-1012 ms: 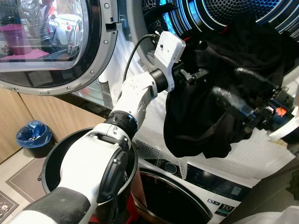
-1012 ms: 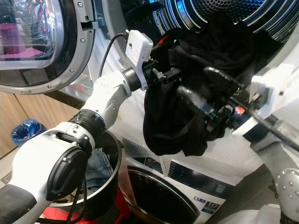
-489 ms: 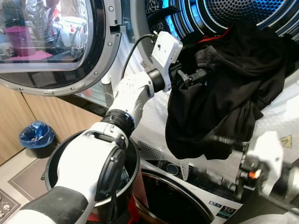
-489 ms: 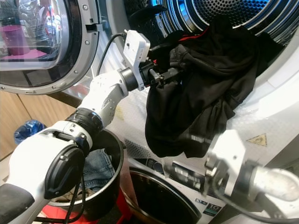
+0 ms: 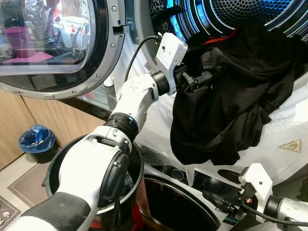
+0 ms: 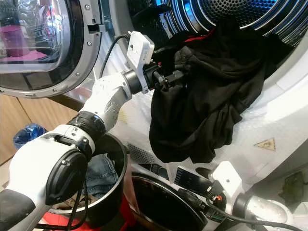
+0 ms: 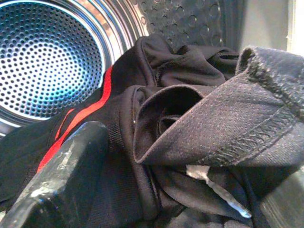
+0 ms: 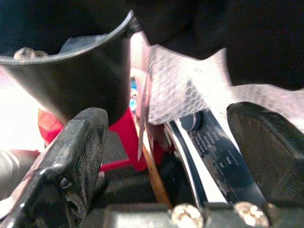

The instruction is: Clothes washing

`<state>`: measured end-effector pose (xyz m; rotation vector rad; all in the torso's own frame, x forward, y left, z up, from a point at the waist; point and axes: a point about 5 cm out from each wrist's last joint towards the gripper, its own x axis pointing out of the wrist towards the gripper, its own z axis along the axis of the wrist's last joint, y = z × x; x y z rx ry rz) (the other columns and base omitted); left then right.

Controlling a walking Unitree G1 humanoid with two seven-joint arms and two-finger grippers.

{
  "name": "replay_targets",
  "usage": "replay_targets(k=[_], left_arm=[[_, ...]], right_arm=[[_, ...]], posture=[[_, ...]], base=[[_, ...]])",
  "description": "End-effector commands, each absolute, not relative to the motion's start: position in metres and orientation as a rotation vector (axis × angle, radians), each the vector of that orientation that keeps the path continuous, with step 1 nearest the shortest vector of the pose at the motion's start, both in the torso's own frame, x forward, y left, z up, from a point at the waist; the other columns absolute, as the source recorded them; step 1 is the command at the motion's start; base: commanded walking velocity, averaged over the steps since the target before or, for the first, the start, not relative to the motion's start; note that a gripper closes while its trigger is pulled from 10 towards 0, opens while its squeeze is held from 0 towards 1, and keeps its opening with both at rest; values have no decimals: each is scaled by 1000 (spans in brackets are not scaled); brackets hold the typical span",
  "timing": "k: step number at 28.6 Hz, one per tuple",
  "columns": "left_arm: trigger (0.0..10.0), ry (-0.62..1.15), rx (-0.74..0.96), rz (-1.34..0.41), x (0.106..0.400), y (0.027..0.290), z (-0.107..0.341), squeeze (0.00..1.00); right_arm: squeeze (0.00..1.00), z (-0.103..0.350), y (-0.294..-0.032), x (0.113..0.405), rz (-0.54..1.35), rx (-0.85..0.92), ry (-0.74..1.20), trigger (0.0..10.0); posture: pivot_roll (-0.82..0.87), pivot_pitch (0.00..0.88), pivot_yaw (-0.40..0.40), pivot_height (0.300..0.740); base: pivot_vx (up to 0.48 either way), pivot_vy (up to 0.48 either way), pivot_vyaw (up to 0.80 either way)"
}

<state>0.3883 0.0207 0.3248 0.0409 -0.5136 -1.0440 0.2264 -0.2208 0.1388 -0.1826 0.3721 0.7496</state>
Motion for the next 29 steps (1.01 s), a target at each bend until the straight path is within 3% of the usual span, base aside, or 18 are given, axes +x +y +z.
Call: replay_targets(k=[1, 11, 17, 24, 25, 29], left_arm=[[10000, -511, 47, -1054, 388, 21, 324, 0], [10000, -506, 49, -1066, 387, 18, 323, 0], [10000, -501, 45, -1070, 387, 19, 321, 0], [10000, -496, 42, -1069, 388, 19, 320, 0], [10000, -496, 41, -1069, 388, 19, 320, 0], [10000, -494, 41, -1067, 388, 20, 319, 0]], right_arm=[[0, 139, -228, 223, 738, -159, 365, 10000], [0, 150, -228, 230, 684, -55, 250, 10000], [0, 157, -242, 242, 541, 20, 196, 10000], [0, 160, -233, 236, 612, 72, 173, 10000], [0, 161, -230, 236, 622, 91, 169, 0], [0, 163, -220, 234, 675, 122, 160, 0]], posture=[[-200, 22, -29, 740], [-207, 9, -27, 740], [-207, 7, -33, 740], [-208, 17, -35, 740], [-208, 18, -35, 740], [-209, 22, -37, 740]], base=[[0, 0, 0], [0, 0, 0], [0, 0, 0], [0, 0, 0], [0, 0, 0], [0, 0, 0]])
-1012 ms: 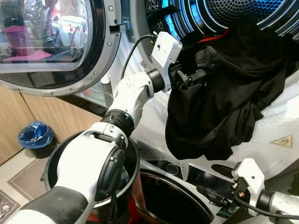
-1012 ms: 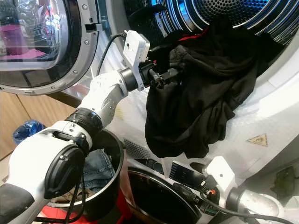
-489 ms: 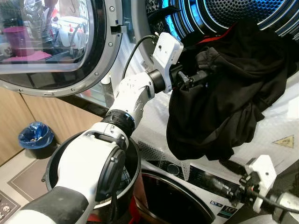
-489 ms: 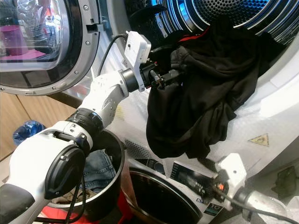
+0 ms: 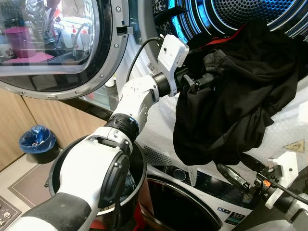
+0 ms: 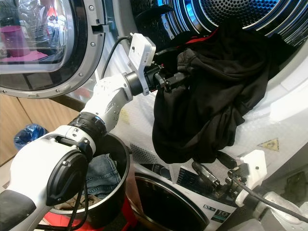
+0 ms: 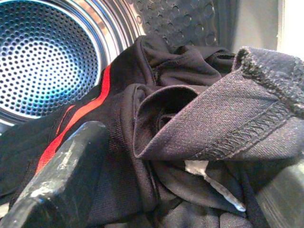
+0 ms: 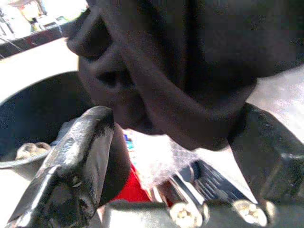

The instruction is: Clothes washing

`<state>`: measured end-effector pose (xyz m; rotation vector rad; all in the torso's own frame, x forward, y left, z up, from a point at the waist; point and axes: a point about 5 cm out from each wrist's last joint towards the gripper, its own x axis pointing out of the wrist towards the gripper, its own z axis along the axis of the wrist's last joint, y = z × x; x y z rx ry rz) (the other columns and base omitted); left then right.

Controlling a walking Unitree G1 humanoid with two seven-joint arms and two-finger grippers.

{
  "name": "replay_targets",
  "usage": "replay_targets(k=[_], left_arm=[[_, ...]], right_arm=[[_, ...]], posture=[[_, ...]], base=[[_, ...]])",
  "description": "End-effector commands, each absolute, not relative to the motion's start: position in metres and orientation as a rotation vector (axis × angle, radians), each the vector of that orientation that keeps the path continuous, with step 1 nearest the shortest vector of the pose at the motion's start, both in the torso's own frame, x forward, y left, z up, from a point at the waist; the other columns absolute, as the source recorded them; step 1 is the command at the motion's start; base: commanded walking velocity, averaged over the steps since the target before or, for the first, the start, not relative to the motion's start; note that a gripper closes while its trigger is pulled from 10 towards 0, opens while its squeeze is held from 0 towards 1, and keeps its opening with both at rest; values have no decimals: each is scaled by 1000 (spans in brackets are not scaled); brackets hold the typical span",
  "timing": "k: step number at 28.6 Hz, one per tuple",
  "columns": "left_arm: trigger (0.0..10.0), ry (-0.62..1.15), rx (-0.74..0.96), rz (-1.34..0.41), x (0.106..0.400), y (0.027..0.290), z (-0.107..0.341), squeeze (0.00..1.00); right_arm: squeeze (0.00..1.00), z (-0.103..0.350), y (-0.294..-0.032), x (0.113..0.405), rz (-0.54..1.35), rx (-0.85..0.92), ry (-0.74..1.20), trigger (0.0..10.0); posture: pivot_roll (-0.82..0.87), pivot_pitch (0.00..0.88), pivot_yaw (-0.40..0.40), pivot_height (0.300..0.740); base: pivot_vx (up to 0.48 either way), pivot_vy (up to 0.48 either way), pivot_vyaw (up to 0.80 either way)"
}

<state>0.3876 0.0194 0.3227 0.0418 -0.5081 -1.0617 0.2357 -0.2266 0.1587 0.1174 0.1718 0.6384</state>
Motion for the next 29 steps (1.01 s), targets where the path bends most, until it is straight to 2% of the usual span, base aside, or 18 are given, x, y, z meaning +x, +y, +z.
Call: replay_targets(k=[1, 10, 21, 29], left_arm=[[10000, -494, 40, -1067, 388, 20, 319, 0], [10000, -494, 32, -1061, 388, 20, 320, 0], [10000, -497, 27, -1058, 388, 20, 320, 0], [10000, -495, 27, -1061, 388, 20, 319, 0]], right_arm=[[0, 163, -215, 234, 699, 134, 162, 0], [0, 156, -180, 244, 713, 210, 176, 0], [0, 156, -171, 267, 527, 221, 175, 0], [0, 162, -159, 267, 573, 242, 157, 0]], posture=[[-210, 23, -38, 740], [-209, 25, -43, 740], [-211, 28, -46, 740], [-211, 24, -46, 740]], base=[[0, 0, 0], [0, 0, 0], [0, 0, 0], [0, 0, 0]])
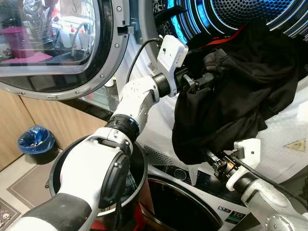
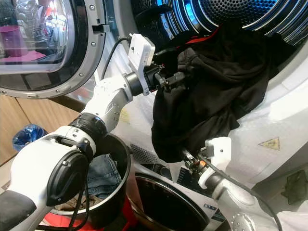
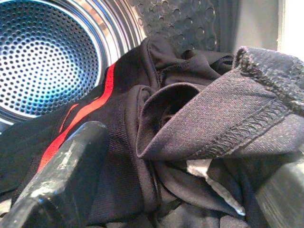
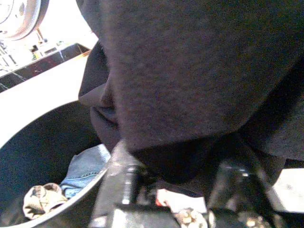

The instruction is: Clothes washing

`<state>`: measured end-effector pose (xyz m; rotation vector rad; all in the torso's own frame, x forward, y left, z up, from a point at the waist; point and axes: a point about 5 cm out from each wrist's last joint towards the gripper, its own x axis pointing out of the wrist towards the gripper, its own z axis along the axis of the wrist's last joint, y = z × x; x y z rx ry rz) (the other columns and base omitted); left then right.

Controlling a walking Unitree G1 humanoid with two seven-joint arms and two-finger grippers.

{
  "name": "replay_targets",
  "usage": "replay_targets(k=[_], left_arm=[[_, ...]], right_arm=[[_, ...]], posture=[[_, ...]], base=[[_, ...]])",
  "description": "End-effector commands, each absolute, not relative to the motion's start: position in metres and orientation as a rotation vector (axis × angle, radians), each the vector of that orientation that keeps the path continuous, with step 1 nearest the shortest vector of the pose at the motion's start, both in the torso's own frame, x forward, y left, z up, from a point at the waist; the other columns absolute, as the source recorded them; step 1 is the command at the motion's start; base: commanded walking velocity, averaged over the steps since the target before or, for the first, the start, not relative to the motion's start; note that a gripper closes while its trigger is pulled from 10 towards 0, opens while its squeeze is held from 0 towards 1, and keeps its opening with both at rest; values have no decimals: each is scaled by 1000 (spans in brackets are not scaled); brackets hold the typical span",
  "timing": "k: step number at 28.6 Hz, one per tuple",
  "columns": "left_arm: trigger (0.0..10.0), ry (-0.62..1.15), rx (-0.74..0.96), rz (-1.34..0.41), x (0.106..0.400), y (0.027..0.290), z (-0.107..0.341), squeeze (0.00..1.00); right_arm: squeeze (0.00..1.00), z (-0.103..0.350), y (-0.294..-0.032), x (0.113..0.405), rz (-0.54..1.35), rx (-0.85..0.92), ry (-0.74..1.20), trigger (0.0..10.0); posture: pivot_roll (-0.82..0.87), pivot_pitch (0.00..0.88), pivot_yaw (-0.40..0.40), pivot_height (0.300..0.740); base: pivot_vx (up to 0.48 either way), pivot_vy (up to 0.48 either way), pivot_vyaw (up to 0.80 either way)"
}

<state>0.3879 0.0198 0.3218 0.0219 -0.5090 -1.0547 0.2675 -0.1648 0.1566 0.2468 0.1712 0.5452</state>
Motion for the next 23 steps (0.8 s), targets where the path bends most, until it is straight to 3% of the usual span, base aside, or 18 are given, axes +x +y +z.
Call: replay_targets(k=[1, 8, 23], left_arm=[[10000, -494, 27, -1061, 388, 19, 319, 0], [10000, -493, 29, -1064, 388, 19, 318, 0], [10000, -544, 24, -1122, 384, 21, 328, 0]], right_arm=[[0, 166, -154, 264, 616, 273, 137, 0], [0, 178, -141, 251, 780, 331, 81, 0], [0, 187, -118, 262, 810, 410, 43, 0]], posture=[[-210, 23, -46, 740], [-209, 9, -46, 740], [-172, 0, -65, 740]], base=[[0, 0, 0], [0, 0, 0], [0, 0, 0]])
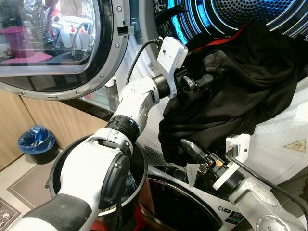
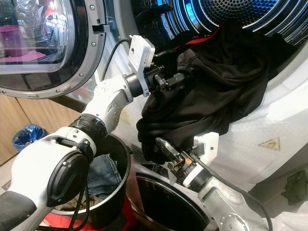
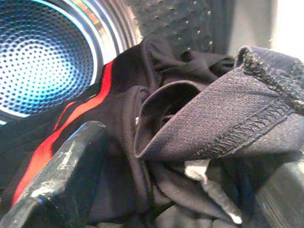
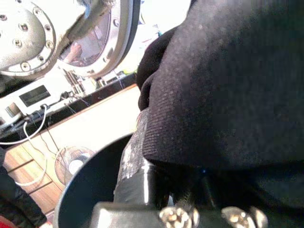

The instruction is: Clothes washing

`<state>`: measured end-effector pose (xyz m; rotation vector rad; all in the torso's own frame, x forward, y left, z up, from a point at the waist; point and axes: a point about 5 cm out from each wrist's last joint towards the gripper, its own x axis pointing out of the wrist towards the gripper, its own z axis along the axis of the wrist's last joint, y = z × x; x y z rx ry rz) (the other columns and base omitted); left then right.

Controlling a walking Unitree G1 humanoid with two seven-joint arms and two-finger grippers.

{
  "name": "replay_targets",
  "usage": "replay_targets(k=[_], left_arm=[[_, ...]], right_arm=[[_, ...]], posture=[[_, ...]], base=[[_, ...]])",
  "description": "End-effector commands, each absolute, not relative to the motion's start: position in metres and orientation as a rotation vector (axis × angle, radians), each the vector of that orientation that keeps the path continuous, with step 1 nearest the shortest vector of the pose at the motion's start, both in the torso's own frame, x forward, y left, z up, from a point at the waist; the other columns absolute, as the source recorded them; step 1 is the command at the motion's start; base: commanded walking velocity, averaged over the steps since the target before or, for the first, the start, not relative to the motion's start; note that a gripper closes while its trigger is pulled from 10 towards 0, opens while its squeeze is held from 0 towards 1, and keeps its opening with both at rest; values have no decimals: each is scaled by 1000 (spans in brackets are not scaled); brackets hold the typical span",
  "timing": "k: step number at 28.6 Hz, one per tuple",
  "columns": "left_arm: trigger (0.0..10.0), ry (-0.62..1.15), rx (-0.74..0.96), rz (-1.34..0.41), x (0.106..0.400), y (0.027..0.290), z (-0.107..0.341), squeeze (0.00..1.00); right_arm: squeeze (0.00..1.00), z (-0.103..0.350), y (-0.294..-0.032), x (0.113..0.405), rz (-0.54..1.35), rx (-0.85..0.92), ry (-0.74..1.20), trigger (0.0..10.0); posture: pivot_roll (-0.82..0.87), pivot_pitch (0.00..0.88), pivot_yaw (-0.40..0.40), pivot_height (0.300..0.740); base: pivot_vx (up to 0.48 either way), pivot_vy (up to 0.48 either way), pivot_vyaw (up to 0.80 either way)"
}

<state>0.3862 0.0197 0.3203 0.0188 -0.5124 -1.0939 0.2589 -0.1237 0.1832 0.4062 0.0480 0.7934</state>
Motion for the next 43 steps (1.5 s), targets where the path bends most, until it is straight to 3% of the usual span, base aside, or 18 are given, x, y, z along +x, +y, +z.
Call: replay_targets(k=[1, 10, 14, 20, 27, 36, 43], left_arm=[[10000, -544, 24, -1122, 384, 21, 328, 0], [10000, -674, 68, -1206, 374, 31, 357, 0], [10000, -752, 57, -1144, 372, 44, 375, 0], [10000, -803, 13, -1044, 374, 59, 386, 0], [10000, -847, 31, -1098, 358, 66, 390, 0], [10000, -669, 84, -1208, 329, 93, 346, 0], [10000, -495, 37, -906, 323, 121, 296, 0]], right_arm=[[0, 187, -118, 262, 810, 410, 43, 0], [0, 214, -98, 287, 812, 466, -72, 0], [0, 240, -108, 310, 748, 406, -167, 0], [0, 269, -138, 335, 631, 197, -251, 0], [0, 295, -163, 368, 559, -164, -271, 0], [0, 325, -168, 384, 560, -218, -342, 0], [0, 321, -159, 387, 612, -190, -361, 0]], posture=[[-172, 0, -65, 740], [-126, 6, -73, 740], [-106, 10, -79, 740], [-102, 9, -82, 740], [-77, 5, -92, 740], [-59, 2, -87, 740], [-32, 4, -89, 740]], base=[[0, 0, 0], [0, 0, 0], [0, 0, 0], [0, 0, 0], [0, 0, 0], [0, 0, 0], [0, 0, 0]])
